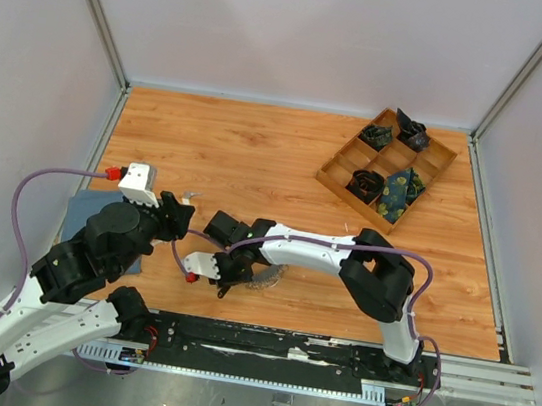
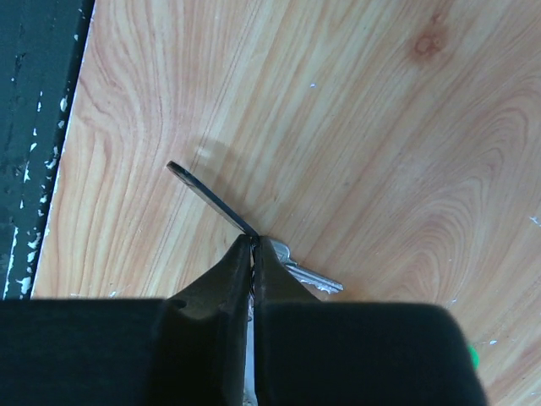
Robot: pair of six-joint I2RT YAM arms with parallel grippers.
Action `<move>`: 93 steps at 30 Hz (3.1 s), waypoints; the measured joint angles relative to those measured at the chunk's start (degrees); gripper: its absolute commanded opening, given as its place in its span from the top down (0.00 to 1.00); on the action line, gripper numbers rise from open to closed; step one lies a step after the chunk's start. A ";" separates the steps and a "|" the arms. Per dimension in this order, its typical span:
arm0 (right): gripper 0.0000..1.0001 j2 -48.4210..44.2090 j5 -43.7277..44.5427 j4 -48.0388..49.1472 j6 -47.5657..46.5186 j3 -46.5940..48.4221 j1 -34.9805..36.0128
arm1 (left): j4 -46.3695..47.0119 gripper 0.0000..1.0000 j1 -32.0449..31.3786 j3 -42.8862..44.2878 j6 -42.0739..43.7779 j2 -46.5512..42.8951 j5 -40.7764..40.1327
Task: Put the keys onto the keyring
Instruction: Pick up the keyring from the center of the board.
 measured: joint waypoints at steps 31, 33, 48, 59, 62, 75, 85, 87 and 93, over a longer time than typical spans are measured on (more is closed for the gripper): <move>0.99 -49.35 2.75 37.03 45.11 -29.68 -12.17 | 10.95 0.32 0.00 -0.92 2.62 1.66 19.69; 0.99 -52.06 5.35 38.73 48.11 -29.68 -12.17 | 12.24 0.31 0.00 -1.18 2.91 1.84 21.62; 0.99 -58.77 21.64 35.34 59.25 -26.29 -12.17 | 28.22 0.30 0.00 -2.60 5.09 8.92 36.59; 0.99 -60.41 24.30 32.79 64.32 -21.77 -12.17 | 36.17 0.01 -0.26 -2.60 9.44 12.37 39.28; 0.99 -60.59 25.86 32.74 66.20 -21.07 -12.17 | 39.17 0.00 -1.99 -2.60 10.93 13.99 38.16; 0.99 -60.87 29.70 33.03 74.44 -20.87 -12.17 | 47.34 0.00 -7.56 -2.60 17.92 21.11 31.95; 0.99 -60.78 32.26 33.79 79.52 -20.87 -12.17 | 51.34 0.03 -11.37 -2.60 19.02 24.96 27.17; 0.99 -60.78 32.30 33.92 80.21 -20.87 -12.17 | 52.39 0.10 -11.67 -2.60 19.26 25.57 25.68; 1.00 -60.76 32.37 34.01 81.99 -20.90 -12.17 | 54.25 0.32 -12.31 -2.60 20.17 28.55 22.60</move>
